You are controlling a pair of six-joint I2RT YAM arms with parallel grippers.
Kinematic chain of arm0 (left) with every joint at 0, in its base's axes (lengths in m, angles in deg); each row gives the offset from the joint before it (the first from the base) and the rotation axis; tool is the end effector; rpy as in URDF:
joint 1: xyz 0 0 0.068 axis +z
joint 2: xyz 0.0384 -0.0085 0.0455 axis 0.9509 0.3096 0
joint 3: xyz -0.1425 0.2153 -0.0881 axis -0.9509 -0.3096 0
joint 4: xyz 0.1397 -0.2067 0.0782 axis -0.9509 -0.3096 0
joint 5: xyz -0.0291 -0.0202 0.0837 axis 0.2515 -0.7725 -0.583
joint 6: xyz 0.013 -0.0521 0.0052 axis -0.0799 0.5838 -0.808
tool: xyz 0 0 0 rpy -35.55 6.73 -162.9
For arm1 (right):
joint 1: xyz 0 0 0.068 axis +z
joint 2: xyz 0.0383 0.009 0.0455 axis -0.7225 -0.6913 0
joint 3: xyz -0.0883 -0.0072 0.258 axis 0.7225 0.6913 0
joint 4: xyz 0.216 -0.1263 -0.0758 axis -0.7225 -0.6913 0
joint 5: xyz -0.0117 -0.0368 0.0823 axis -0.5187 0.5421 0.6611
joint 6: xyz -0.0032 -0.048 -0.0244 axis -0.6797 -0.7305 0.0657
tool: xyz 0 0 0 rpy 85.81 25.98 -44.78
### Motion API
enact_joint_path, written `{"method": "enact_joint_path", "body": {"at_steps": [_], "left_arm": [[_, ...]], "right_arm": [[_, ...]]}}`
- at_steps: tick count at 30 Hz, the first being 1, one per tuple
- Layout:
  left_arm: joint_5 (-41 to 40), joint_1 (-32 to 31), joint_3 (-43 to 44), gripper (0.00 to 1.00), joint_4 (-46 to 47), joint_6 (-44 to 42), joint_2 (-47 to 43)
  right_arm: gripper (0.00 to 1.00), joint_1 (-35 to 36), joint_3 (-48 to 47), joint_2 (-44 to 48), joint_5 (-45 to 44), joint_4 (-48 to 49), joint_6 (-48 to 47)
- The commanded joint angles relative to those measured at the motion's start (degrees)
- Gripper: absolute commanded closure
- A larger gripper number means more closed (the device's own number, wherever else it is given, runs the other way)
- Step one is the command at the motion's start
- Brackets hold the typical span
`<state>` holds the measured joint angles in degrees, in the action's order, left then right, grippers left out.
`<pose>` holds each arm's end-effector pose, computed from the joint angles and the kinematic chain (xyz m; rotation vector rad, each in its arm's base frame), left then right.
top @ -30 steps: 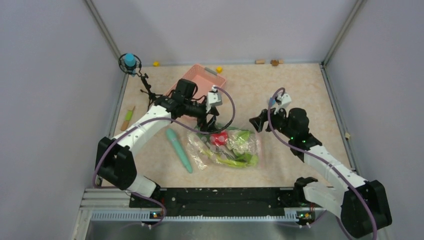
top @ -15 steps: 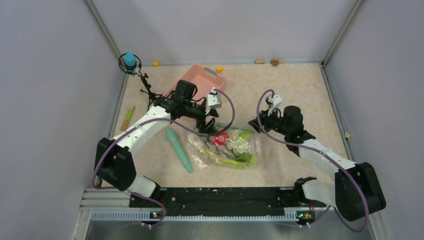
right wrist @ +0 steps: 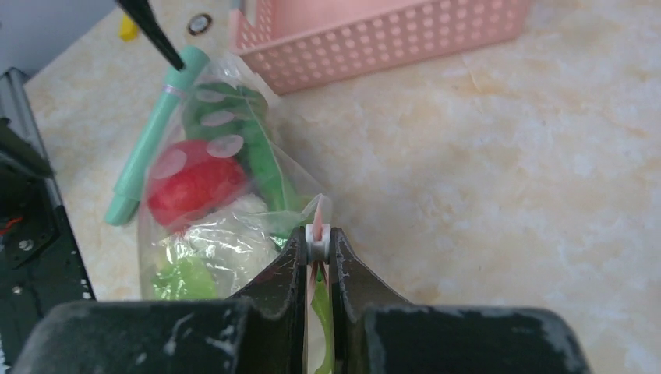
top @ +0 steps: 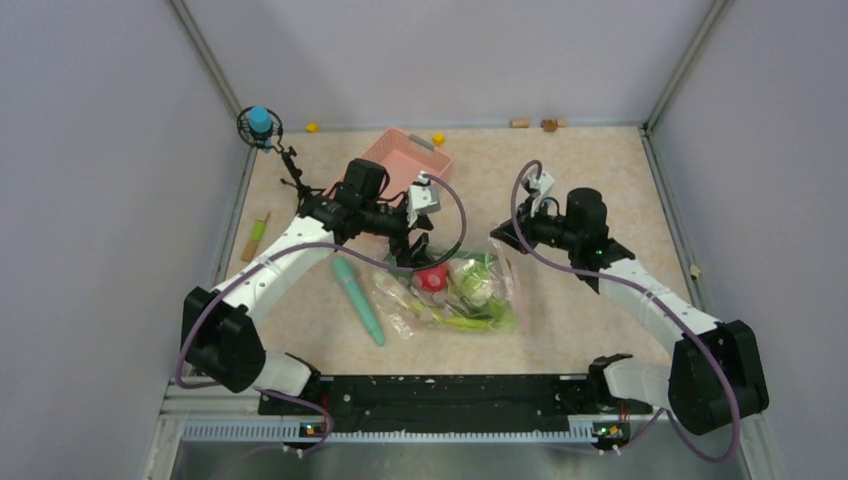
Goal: Place the food in the zip-top bag and seal the zipper
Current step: Adjust the zipper food storage bag at the center of the board.
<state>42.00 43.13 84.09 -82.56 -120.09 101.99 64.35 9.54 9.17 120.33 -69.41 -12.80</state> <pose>0.2548 -0.1706 0.3055 1.4654 1.6730 -0.9402 0.2407 0.1003 0.2448 -0.6710 1.8402 0.8359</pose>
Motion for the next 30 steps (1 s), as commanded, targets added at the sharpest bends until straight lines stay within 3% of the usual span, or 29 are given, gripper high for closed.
{"method": "enact_joint_path", "body": {"at_steps": [1, 8, 14, 20, 30], "left_arm": [[-3.6, -0.09, -0.54, 0.03, 7.72, 6.93, -4.1], [-1.66, -0.11, 0.19, 0.03, 10.52, 9.71, -8.57], [-1.59, -0.13, 0.99, 0.03, 13.59, 14.0, -9.81], [0.78, -0.1, 1.04, 0.03, 14.68, 15.81, -10.57], [7.0, -0.14, 1.31, 0.12, 11.09, 6.94, -9.08]], "right_arm": [[1.0, 0.07, -10.72, 3.54, 8.54, -4.87, -3.23], [1.0, 9.55, -27.07, 1.95, 9.92, -23.05, -16.5], [1.0, 14.05, -38.13, -4.14, 12.5, -29.64, -19.73], [1.0, 20.45, -41.77, -7.54, 4.95, -32.28, -21.06], [1.0, 22.21, -45.79, -8.0, 9.76, -39.0, -25.94]]}}
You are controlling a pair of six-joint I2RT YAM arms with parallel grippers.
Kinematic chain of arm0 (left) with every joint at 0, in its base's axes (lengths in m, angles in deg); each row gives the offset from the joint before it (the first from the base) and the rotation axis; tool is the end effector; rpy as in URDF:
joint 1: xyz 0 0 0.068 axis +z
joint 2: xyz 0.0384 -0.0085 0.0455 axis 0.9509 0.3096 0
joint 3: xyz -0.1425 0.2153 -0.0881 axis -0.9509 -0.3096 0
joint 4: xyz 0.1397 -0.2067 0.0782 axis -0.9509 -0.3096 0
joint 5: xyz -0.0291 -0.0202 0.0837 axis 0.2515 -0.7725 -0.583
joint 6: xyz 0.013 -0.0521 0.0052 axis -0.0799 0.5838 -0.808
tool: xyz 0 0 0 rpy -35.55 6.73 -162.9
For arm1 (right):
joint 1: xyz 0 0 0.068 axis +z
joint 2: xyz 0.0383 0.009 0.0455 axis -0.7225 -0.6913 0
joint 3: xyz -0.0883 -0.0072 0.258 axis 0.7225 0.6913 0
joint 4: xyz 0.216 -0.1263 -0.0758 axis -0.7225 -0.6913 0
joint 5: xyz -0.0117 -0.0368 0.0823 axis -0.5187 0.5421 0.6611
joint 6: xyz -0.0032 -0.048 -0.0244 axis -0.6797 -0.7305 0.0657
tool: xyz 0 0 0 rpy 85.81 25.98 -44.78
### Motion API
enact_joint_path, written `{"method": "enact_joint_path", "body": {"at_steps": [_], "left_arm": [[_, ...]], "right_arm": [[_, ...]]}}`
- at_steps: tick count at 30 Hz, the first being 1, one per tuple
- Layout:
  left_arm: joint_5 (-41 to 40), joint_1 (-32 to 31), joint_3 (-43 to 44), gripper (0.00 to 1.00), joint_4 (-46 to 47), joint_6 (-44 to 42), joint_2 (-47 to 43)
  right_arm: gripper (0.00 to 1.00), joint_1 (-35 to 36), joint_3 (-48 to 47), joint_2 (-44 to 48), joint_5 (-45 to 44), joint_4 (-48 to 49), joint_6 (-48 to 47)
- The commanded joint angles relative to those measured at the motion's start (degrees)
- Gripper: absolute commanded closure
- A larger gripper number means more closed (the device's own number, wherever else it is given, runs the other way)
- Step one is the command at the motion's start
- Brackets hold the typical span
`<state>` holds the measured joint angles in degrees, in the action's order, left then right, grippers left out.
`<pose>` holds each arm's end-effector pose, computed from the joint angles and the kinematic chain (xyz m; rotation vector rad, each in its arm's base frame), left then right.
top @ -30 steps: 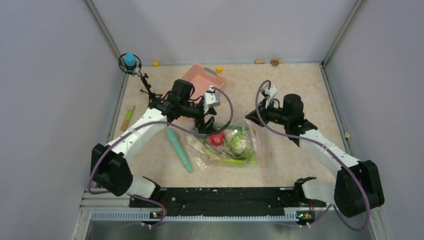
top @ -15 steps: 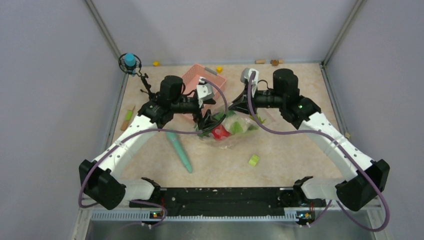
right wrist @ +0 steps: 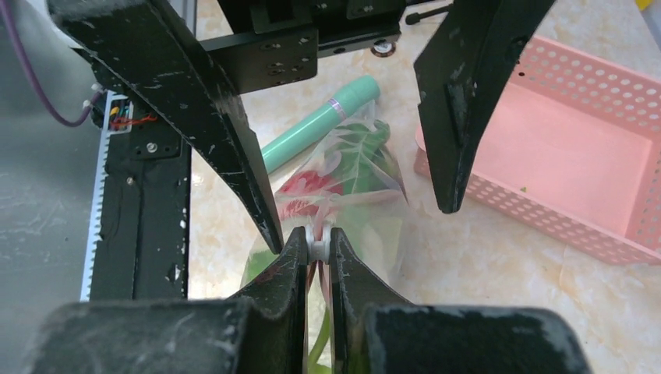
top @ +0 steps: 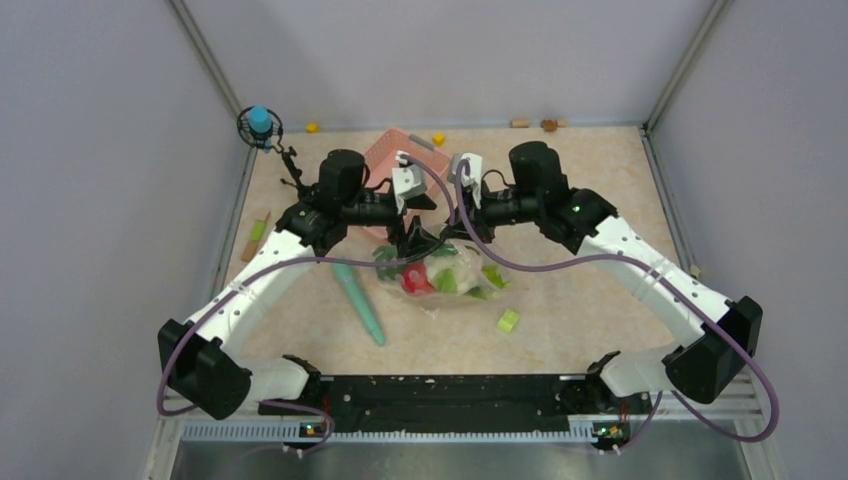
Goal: Place the food in the zip-top bag and seal the zipper
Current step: Adjust the zipper food storage bag at the center of the board, then zip the zipper food storage bag at the center of the board.
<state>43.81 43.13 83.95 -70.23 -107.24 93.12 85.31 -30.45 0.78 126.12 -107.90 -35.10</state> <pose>0.2343 -0.1602 0.3647 1.2911 1.4808 -0.9608 0.2140 0.2038 0.3833 -1.3785 1.5288 0.9460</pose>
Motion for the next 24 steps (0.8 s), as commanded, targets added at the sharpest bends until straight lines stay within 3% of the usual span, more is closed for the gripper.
{"method": "enact_joint_path", "body": {"at_steps": [1, 6, 9, 13, 18, 22, 24], "left_arm": [[6.52, -0.13, 1.88, 0.12, -2.83, -7.85, 0.36], [12.51, -0.15, 5.28, 0.15, -11.68, -17.39, 1.65], [12.99, -0.16, 6.02, 0.27, -10.32, -15.92, 1.93], [12.21, -0.3, 7.47, 0.35, -8.91, -13.17, 2.88], [9.66, -0.72, 7.68, 0.62, -7.97, -9.94, 2.79], [4.07, -1.06, 3.11, 1.0, -1.45, -3.87, 0.41], [2.56, -1.47, 1.24, 1.0, 0.94, -2.13, -0.81]], "right_arm": [[1.0, 1.22, -6.6, 0.37, 5.0, -1.78, -4.65], [1.0, 1.3, -11.86, -1.11, 5.43, -7.24, -8.68], [1.0, 1.3, -16.24, -3.32, 6.34, -11.27, -11.17], [1.0, 1.32, -20.63, -5.62, 6.71, -14.72, -13.29], [1.0, 1.29, -21.28, -5.93, 4.32, -15.71, -13.95], [0.97, 1.29, -17.52, -3.36, -0.26, -15.27, -12.54], [0.92, 1.29, -14.26, -0.96, -1.98, -14.23, -12.0]]}}
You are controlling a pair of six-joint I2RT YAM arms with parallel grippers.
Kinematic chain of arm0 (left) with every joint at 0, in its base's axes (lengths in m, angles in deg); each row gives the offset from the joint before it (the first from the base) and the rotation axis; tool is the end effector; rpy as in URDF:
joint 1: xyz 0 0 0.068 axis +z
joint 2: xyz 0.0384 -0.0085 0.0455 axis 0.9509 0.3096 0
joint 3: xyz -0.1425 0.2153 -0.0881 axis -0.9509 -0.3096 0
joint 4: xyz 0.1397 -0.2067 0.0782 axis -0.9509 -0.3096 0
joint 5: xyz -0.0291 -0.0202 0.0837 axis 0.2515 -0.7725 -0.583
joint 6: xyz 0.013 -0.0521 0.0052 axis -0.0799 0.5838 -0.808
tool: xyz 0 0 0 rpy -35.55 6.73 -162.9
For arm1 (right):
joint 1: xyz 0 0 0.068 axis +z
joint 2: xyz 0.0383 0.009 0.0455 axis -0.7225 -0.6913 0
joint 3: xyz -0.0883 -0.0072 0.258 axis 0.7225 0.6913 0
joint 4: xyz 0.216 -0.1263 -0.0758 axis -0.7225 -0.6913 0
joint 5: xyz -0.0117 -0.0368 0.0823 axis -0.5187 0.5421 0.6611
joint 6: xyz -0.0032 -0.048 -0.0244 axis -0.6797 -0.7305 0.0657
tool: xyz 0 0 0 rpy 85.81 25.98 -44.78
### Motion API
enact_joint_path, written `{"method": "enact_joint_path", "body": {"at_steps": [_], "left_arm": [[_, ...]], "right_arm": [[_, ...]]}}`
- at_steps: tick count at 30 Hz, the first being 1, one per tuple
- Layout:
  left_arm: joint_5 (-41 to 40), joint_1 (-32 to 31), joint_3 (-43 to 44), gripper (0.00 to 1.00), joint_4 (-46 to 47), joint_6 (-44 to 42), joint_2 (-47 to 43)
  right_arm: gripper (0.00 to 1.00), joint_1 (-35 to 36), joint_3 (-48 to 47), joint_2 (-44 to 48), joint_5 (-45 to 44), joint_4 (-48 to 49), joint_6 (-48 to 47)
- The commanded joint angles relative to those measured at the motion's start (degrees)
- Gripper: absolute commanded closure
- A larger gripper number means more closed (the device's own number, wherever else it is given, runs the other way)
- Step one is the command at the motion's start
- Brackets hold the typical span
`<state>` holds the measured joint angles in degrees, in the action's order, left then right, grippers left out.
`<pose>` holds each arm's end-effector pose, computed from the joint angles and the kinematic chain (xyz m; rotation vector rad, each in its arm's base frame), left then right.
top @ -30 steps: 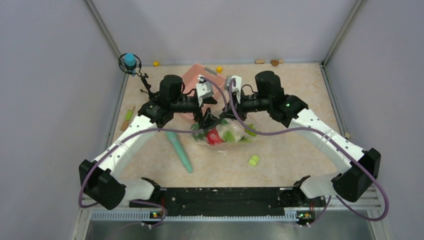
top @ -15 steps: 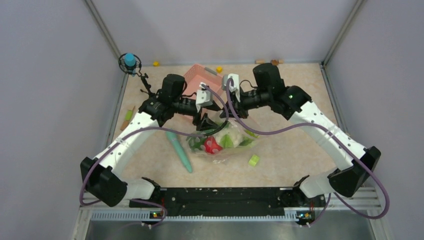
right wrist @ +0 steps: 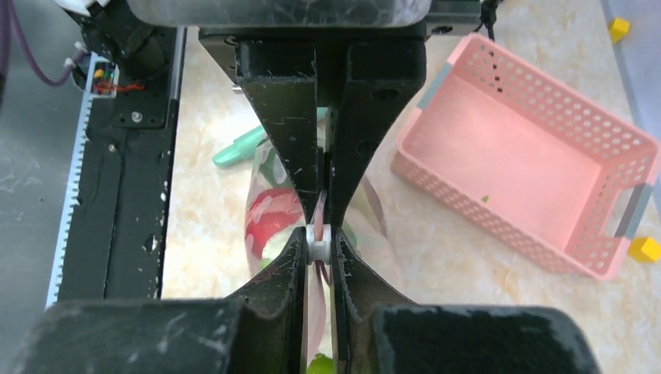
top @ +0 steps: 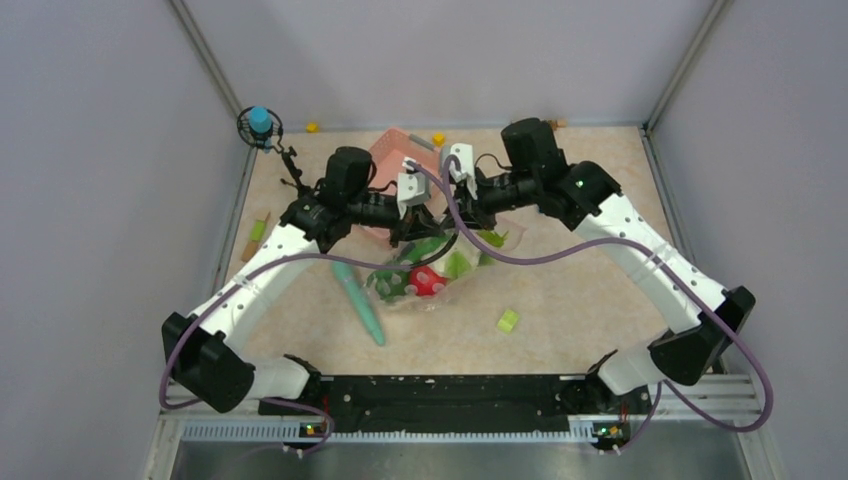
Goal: Place the food in the zip-top bag and seal the zipper
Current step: Zip the zipper food storage bag at the center of the board.
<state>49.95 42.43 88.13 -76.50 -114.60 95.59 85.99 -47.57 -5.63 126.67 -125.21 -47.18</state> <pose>0.2343 -0.1668 0.3698 1.4248 1.3843 -1.0253 0.2172 0.2113 0.4230 -1.5540 1.4482 0.8675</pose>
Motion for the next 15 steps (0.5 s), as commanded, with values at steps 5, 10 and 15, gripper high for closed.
{"method": "enact_joint_path", "body": {"at_steps": [5, 10, 15], "left_arm": [[-7.66, -3.9, -4.11, 1.0, 10.16, 7.12, -5.21], [-24.36, -11.83, -5.78, 1.0, 19.69, 9.99, -6.29], [-33.73, -13.09, -1.78, 1.0, 22.15, 17.94, -3.72]], "right_arm": [[0.55, 0.62, 14.62, 13.56, -10.02, 13.82, 2.85], [0.25, 0.62, 34.32, 28.75, -18.01, 35.84, 10.87], [0.19, 0.67, 41.22, 40.2, -17.32, 40.24, 21.34]]}}
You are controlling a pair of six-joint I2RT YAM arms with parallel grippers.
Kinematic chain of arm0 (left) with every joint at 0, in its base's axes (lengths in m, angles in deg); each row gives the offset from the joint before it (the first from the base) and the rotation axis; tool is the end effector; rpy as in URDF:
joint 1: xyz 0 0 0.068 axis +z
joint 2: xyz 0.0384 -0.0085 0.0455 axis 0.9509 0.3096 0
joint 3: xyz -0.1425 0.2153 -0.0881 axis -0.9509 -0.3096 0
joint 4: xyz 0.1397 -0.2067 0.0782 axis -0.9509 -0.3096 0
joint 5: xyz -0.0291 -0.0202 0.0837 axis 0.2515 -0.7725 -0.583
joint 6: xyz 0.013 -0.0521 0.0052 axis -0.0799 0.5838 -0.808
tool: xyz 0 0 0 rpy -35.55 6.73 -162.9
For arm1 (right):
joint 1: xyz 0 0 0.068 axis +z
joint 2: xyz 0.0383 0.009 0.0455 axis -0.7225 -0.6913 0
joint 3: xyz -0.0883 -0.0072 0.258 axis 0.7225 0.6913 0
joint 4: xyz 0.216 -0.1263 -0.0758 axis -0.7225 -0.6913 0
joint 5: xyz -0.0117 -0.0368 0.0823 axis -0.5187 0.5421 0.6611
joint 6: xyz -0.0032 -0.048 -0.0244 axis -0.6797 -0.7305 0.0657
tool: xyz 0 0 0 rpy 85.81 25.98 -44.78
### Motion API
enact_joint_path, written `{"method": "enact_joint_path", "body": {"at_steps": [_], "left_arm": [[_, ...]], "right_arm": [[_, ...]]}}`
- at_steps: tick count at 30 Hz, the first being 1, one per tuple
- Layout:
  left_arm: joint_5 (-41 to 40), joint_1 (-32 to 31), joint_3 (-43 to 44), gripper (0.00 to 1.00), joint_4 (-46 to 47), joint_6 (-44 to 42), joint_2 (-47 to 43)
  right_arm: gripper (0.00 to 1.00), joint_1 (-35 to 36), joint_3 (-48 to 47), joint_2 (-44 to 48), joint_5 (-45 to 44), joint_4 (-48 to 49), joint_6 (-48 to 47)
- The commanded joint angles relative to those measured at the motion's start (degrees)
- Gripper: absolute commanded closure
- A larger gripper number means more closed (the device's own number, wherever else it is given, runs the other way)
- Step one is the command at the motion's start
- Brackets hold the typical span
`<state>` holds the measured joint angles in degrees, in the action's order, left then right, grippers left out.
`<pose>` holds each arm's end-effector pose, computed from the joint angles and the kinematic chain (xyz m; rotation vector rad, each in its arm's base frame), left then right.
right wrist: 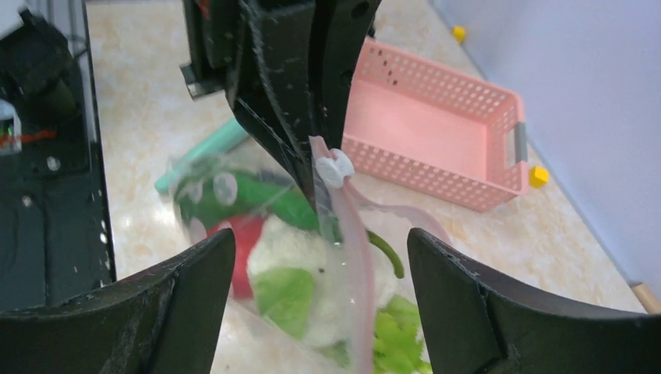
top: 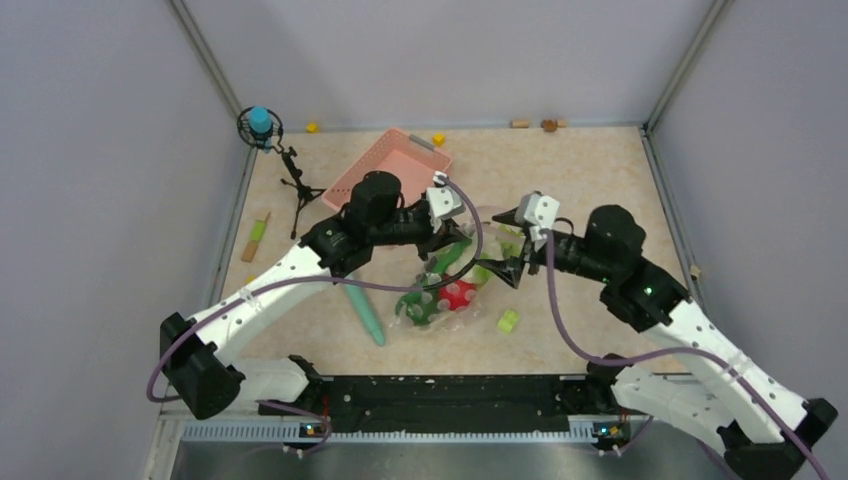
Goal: Place the food in the zip-top bag and seal the zipper
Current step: Zip the zipper food storage bag at the center of the board.
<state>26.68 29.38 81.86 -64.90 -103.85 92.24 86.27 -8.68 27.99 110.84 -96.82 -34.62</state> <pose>0.1995 -0.2096 0.3622 1.2968 1.4809 -0.8457 0.1368 0.1352 0.3768 -1.1614 1.3741 0.6605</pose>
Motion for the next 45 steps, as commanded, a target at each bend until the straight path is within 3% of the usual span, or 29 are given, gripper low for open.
{"method": "enact_joint_path", "body": {"at_steps": [1, 4, 10, 18, 23, 31, 37, 45], "left_arm": [[-11.78, -0.04, 4.73, 1.0, 10.62, 7.76, 0.18], [-10.95, -0.04, 4.25, 1.0, 8.08, 12.39, 0.96], [-7.43, -0.6, -6.59, 1.0, 15.56, 15.96, -3.14], [4.25, -0.74, -11.66, 1.0, 11.92, 5.81, -9.96], [3.0, -0.74, -13.66, 1.0, 12.25, 5.02, -13.8], [4.0, -0.74, -16.51, 1.0, 13.48, 3.95, -16.47], [4.16, -0.74, -17.72, 1.0, 14.29, 4.18, -16.87], [6.74, -0.75, -17.2, 1.0, 13.23, 2.99, -16.62]], "right_arm": [[0.18, 0.35, 3.27, 8.13, -1.39, 12.32, 8.62], [0.18, 0.32, 4.95, 11.12, -3.59, 12.02, 7.45], [0.18, 0.33, 4.57, 9.24, -7.25, 5.62, 1.75], [0.19, 0.35, 3.25, 5.3, 6.89, 1.78, -16.48], [0.21, 0.33, -0.23, 1.28, 10.36, 2.82, -14.97], [0.32, 0.34, -2.89, -3.51, 24.81, 4.13, -16.08], [0.35, 0.32, -3.71, -7.6, 28.69, 7.91, -13.28], [0.46, 0.32, -1.79, -9.14, 32.84, 15.09, -7.18]]}}
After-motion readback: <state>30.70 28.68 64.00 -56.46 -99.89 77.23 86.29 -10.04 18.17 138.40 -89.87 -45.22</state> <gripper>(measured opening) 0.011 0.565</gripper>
